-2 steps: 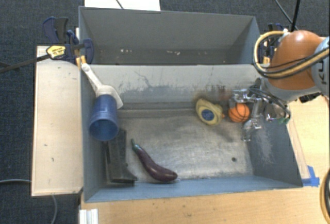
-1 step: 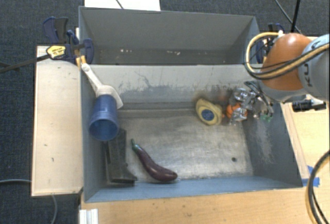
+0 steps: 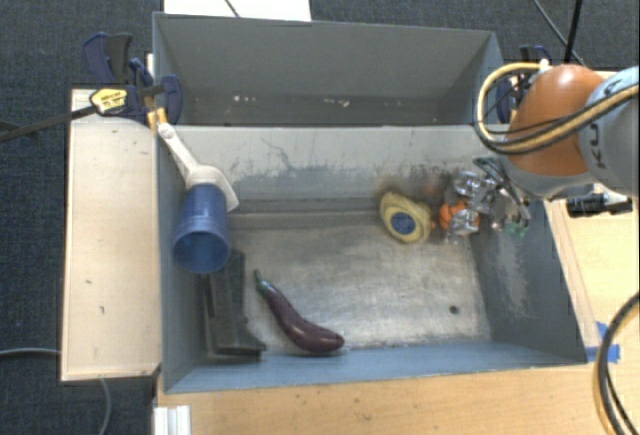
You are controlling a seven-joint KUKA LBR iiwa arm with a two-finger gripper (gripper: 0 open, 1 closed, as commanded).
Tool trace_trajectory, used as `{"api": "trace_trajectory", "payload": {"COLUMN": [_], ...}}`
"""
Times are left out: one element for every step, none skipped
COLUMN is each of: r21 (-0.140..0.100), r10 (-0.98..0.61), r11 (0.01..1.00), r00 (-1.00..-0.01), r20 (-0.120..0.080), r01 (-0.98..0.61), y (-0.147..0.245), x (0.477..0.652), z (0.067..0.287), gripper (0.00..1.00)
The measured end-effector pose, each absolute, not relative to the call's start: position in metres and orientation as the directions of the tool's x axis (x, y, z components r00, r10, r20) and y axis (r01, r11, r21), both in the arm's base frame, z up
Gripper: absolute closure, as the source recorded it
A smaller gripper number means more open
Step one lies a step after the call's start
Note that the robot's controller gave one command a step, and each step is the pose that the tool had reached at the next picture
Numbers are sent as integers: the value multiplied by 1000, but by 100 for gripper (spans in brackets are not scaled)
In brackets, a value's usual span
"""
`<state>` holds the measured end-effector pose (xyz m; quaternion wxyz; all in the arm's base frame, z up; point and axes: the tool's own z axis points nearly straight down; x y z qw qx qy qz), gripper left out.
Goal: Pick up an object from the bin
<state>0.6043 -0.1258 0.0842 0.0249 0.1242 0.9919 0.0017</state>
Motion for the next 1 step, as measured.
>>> {"api": "trace_trajectory", "payload": {"r21": [1], "r10": [286], "r11": [958], "r00": [-958], "r20": [-5], "r01": [286], "y": [-119], "x": [580], "z": [241], "gripper": [100]}}
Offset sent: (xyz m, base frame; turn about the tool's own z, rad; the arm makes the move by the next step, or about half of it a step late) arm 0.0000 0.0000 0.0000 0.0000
